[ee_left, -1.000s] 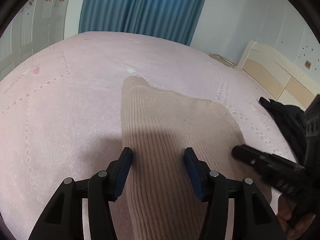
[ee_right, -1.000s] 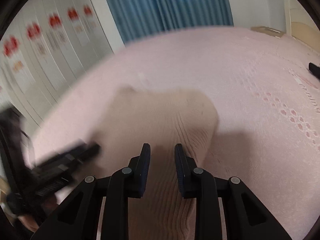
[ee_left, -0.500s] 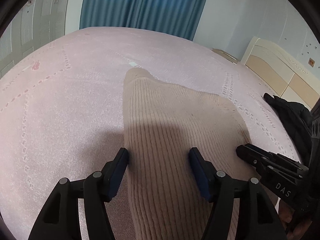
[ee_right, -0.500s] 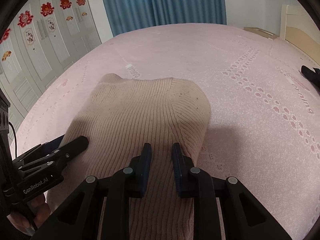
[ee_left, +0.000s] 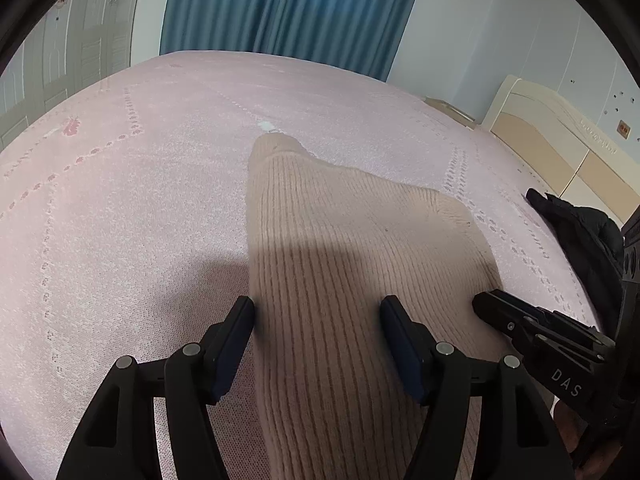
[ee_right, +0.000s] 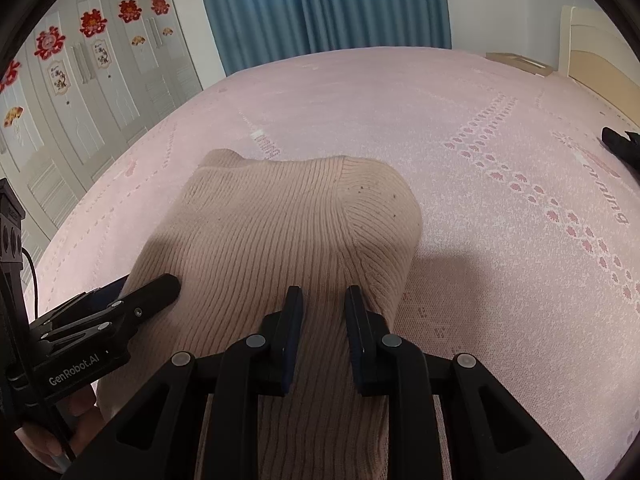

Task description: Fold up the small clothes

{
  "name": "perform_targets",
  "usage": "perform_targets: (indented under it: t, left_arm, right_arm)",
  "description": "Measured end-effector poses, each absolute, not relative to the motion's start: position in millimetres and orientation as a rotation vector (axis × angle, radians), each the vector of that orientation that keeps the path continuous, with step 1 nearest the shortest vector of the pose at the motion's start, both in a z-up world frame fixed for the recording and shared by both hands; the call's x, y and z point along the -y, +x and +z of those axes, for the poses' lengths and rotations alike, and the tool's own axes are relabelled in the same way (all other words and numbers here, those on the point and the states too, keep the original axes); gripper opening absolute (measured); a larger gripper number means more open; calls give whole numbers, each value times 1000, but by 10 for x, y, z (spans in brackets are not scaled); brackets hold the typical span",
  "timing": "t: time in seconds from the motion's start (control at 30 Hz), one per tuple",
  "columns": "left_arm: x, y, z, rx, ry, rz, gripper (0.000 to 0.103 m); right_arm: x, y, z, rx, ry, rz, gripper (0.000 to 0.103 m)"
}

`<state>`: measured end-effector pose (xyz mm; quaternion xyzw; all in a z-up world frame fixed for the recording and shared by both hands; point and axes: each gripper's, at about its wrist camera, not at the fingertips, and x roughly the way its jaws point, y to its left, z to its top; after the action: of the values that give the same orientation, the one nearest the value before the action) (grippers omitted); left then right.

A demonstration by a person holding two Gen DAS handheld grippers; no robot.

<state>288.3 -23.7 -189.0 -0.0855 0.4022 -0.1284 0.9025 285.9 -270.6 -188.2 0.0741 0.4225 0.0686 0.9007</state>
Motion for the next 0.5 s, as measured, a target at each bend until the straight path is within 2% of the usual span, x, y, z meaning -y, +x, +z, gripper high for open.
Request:
perform_targets:
  t: [0.23,0.33,0.5]
  left_arm:
    - [173,2876,-1817,-824,-211,-289,63]
    - [160,2843,-1749,-785,-201,-290,56]
    - [130,2765,-1629,-704,-230,-314,53]
  right_arm:
    - [2789,2869,-1868,-880,210,169,25]
    - [2892,2871,-1856,-875,310,231,41]
    - [2932,2809,-1779,-823,345,218,38]
